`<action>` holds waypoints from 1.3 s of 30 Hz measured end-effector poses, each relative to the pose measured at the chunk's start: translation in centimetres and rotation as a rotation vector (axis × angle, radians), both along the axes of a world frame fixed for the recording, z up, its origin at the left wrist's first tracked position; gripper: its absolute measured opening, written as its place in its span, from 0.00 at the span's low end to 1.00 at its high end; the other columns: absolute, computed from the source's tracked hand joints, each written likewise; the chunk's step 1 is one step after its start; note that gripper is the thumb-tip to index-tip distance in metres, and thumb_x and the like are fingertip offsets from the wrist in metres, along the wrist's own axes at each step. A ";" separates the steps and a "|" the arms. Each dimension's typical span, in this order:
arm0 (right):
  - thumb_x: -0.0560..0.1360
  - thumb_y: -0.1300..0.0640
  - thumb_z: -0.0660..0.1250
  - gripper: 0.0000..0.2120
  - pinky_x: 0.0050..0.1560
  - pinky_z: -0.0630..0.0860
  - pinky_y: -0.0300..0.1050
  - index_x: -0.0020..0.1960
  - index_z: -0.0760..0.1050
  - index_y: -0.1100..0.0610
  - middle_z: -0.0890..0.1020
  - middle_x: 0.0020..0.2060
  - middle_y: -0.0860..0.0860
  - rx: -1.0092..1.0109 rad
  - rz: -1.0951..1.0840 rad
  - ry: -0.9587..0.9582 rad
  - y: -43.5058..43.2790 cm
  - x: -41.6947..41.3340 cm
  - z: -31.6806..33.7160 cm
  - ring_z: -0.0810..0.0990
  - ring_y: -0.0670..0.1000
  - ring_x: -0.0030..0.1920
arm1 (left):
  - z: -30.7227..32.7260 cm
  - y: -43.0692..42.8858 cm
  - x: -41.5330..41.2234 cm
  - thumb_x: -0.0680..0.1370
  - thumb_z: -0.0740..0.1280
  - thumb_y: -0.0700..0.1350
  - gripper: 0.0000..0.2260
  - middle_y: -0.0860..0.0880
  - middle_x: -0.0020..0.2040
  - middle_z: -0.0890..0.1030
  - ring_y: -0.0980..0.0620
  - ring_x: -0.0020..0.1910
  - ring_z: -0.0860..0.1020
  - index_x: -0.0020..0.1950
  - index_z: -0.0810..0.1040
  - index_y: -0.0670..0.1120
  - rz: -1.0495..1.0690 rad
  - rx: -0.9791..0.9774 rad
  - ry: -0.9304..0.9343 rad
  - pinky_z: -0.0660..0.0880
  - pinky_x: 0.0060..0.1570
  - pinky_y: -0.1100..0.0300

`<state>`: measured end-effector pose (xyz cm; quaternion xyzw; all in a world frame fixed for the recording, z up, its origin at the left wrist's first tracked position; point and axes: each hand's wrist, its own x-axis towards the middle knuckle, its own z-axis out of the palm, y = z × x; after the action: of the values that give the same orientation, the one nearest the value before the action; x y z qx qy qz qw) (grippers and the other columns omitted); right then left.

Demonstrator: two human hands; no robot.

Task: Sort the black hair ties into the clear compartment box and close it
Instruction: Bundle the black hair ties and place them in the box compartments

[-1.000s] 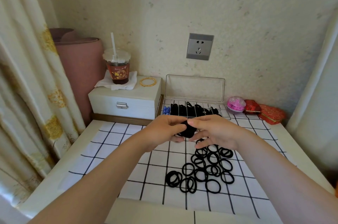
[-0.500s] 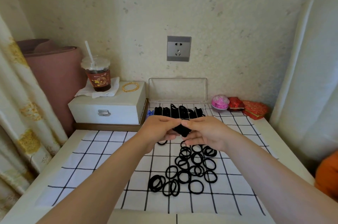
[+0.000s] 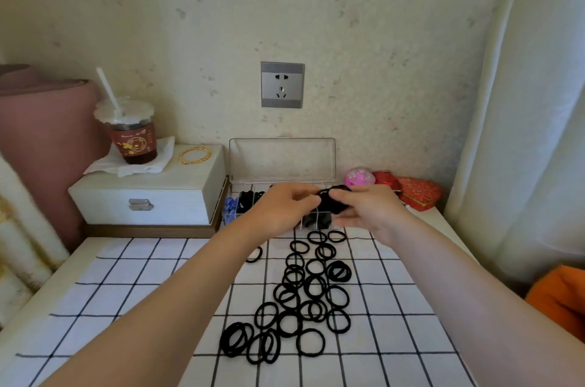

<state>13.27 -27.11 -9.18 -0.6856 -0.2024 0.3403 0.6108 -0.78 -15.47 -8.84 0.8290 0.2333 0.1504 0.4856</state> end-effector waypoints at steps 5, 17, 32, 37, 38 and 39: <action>0.74 0.60 0.75 0.08 0.41 0.84 0.50 0.49 0.84 0.64 0.85 0.39 0.59 -0.121 -0.158 -0.299 1.8 2.6 -1.1 0.84 0.55 0.35 | -1.8 2.3 3.0 0.82 0.62 0.46 0.16 0.51 0.62 0.79 0.52 0.62 0.76 0.69 0.75 0.51 0.031 0.344 0.109 0.70 0.59 0.62; 0.75 0.54 0.70 0.10 0.31 0.67 0.42 0.43 0.85 0.60 0.84 0.37 0.57 -0.629 0.045 -1.012 4.8 3.8 -1.6 0.77 0.51 0.35 | -4.9 4.0 4.4 0.81 0.60 0.55 0.20 0.48 0.67 0.74 0.47 0.70 0.65 0.73 0.69 0.57 -0.027 0.640 0.172 0.60 0.69 0.51; 0.81 0.57 0.59 0.15 0.31 0.71 0.38 0.64 0.78 0.53 0.79 0.39 0.50 -0.652 0.372 -0.827 4.0 3.9 -0.9 0.75 0.47 0.34 | -5.5 3.0 5.2 0.80 0.57 0.60 0.21 0.50 0.72 0.65 0.49 0.73 0.56 0.74 0.63 0.65 -0.055 0.711 0.209 0.53 0.71 0.50; 0.78 0.58 0.61 0.15 0.51 0.80 0.52 0.62 0.79 0.50 0.85 0.48 0.52 -0.516 0.298 -0.933 2.3 3.8 -0.9 0.83 0.53 0.45 | -5.4 3.0 5.2 0.80 0.57 0.61 0.22 0.50 0.72 0.65 0.49 0.73 0.56 0.74 0.64 0.65 -0.058 0.696 0.218 0.53 0.71 0.50; 0.77 0.58 0.62 0.15 0.52 0.79 0.53 0.59 0.81 0.48 0.86 0.48 0.50 -0.506 0.284 -0.978 1.8 3.7 -0.9 0.83 0.52 0.47 | -5.4 3.0 5.2 0.80 0.57 0.61 0.22 0.50 0.72 0.65 0.50 0.73 0.56 0.74 0.64 0.65 -0.058 0.691 0.217 0.53 0.71 0.50; 0.77 0.56 0.62 0.16 0.53 0.79 0.53 0.59 0.82 0.45 0.85 0.47 0.48 -0.497 0.279 -1.013 1.4 3.4 -1.0 0.82 0.51 0.49 | -5.4 3.1 5.2 0.80 0.57 0.61 0.22 0.50 0.72 0.65 0.50 0.73 0.56 0.74 0.64 0.65 -0.059 0.684 0.215 0.53 0.72 0.50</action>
<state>16.72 -25.69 -10.17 -0.8526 -0.4720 0.0844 0.2077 4.42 -12.41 -14.23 0.9609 0.1953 0.1175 0.1570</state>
